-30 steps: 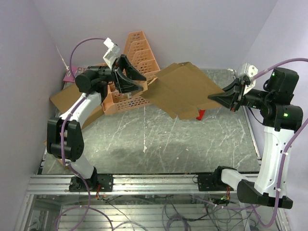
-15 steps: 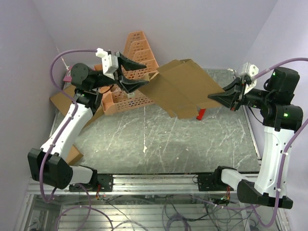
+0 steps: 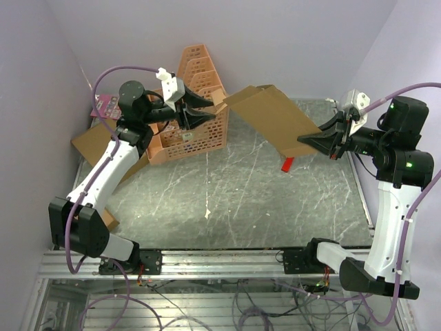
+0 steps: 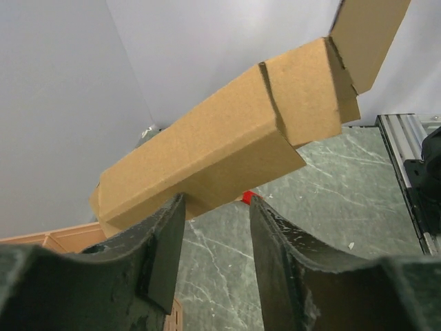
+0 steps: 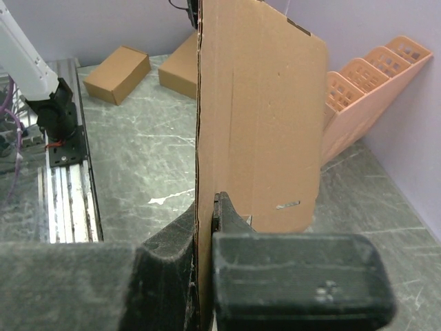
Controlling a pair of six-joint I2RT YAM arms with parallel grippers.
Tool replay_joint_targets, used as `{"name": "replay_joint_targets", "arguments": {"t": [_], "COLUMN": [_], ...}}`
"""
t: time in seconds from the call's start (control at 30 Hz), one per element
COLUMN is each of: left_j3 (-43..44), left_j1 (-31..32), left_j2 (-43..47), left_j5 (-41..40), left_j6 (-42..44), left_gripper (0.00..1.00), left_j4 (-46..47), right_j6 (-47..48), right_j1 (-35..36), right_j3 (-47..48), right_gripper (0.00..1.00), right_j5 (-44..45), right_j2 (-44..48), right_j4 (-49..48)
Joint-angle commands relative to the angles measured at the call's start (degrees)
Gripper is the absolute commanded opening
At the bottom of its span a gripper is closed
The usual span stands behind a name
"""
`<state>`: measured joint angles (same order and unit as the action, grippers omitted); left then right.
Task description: Fold the paper box
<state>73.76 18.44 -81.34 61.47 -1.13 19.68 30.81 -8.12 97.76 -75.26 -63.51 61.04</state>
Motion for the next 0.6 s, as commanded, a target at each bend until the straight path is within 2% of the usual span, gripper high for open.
{"name": "replay_joint_targets", "arguments": {"t": [0.0,0.07,0.2,0.3,0.4,0.47,0.5,0.57], "left_j3": [2.15,1.21,-1.95,-6.65,-14.72,-20.82,-23.03,-27.48], "left_j1": [0.15,0.00,-2.28,-7.39,-12.48,-13.66,-13.69,-13.73], "left_j2": [0.95,1.96,4.87,8.49,15.13,20.08,22.60,27.35], "left_j5": [0.28,0.21,-1.77,-3.51,-8.13,-13.46,-16.29,-22.12], "left_j6": [1.44,1.44,-1.73,-11.43,-21.98,-23.98,-24.11,-26.70], "left_gripper": [0.58,0.62,0.62,0.66,0.76,0.83,0.86,0.87], "left_j4": [-0.74,0.23,3.49,11.67,22.55,22.79,19.97,17.34], "right_j6": [0.31,0.14,-0.18,-2.33,-4.44,-5.91,-6.84,-9.36], "right_j1": [0.56,0.61,0.56,0.56,0.56,0.56,0.56,0.56], "right_j3": [0.61,0.57,1.00,0.36,-0.01,-0.10,-0.27,-0.88], "right_gripper": [0.00,0.00,0.00,0.00,0.00,0.00,0.00,0.00], "right_j5": [-1.39,-0.17,4.64,8.32,9.84,9.12,8.49,7.41], "right_j2": [0.56,0.52,0.55,1.33,1.47,1.31,1.21,1.30], "right_j4": [0.01,-0.08,-1.00,-4.08,-6.26,-6.94,-7.63,-9.40]}}
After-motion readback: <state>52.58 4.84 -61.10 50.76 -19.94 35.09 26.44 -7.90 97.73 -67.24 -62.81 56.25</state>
